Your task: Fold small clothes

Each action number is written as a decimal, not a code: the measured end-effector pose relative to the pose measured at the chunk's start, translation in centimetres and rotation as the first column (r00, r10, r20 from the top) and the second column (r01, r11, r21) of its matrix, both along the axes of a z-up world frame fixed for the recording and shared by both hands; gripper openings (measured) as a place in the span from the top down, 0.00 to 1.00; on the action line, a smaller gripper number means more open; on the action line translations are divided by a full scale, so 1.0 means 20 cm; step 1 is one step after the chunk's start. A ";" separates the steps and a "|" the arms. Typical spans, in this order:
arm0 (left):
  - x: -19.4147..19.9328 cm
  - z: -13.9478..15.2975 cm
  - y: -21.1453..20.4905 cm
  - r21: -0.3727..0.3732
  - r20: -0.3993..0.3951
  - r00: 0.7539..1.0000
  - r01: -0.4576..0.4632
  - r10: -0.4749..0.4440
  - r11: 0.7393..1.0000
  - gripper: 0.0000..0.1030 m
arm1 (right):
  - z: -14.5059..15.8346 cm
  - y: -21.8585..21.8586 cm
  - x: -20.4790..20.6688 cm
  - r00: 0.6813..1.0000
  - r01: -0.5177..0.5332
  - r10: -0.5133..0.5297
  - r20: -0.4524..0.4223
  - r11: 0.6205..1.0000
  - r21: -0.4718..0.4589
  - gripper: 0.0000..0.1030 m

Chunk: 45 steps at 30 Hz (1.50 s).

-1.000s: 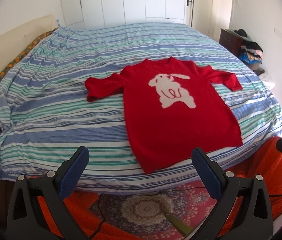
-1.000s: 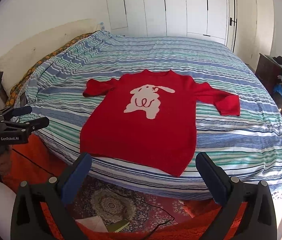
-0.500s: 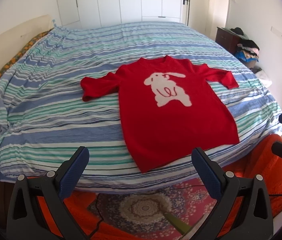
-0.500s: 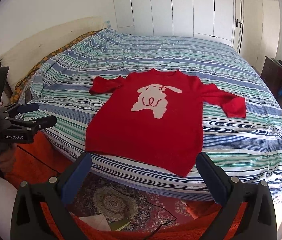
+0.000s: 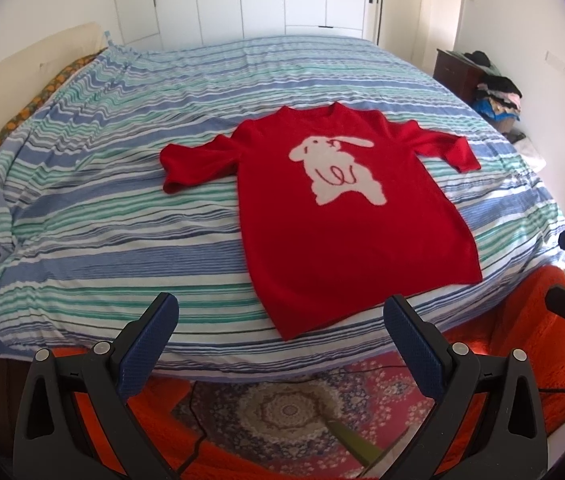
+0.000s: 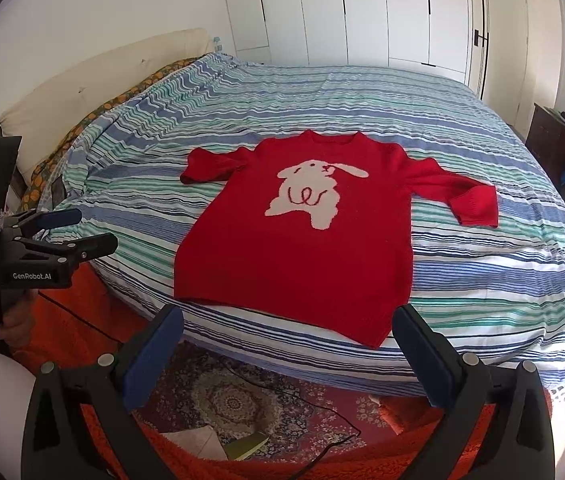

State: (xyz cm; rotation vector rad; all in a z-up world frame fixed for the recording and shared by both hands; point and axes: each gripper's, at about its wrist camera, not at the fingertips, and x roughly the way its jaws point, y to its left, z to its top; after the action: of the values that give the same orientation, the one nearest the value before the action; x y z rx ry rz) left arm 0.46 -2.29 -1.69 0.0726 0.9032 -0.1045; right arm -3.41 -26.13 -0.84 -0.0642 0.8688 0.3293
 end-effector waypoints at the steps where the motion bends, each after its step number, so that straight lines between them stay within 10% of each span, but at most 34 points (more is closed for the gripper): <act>1: 0.00 0.00 0.00 0.000 0.000 1.000 0.000 0.000 1.000 0.01 | 0.00 0.00 0.00 1.000 -0.002 0.002 -0.001 1.000 -0.001 0.00; 35: 0.01 -0.03 -0.03 0.027 -0.015 1.000 0.025 -0.025 0.999 0.01 | -0.05 0.00 0.04 0.999 -0.024 0.026 -0.043 0.999 0.045 0.00; 42: 0.02 -0.04 -0.03 0.039 -0.031 0.999 0.025 -0.024 0.999 0.01 | -0.18 -0.67 0.46 0.966 0.255 -0.250 0.061 0.960 -0.117 0.07; 45: 0.03 -0.05 -0.06 0.042 -0.046 0.999 0.027 -0.025 0.999 0.01 | -0.33 -1.00 0.77 0.933 0.357 -0.358 0.044 0.900 -0.250 0.30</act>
State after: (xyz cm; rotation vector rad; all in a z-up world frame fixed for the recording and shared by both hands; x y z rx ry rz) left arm 1.05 -3.49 -2.64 0.1223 0.9504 -0.1115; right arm 11.91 -46.14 -7.43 -0.1400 0.9029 -0.1303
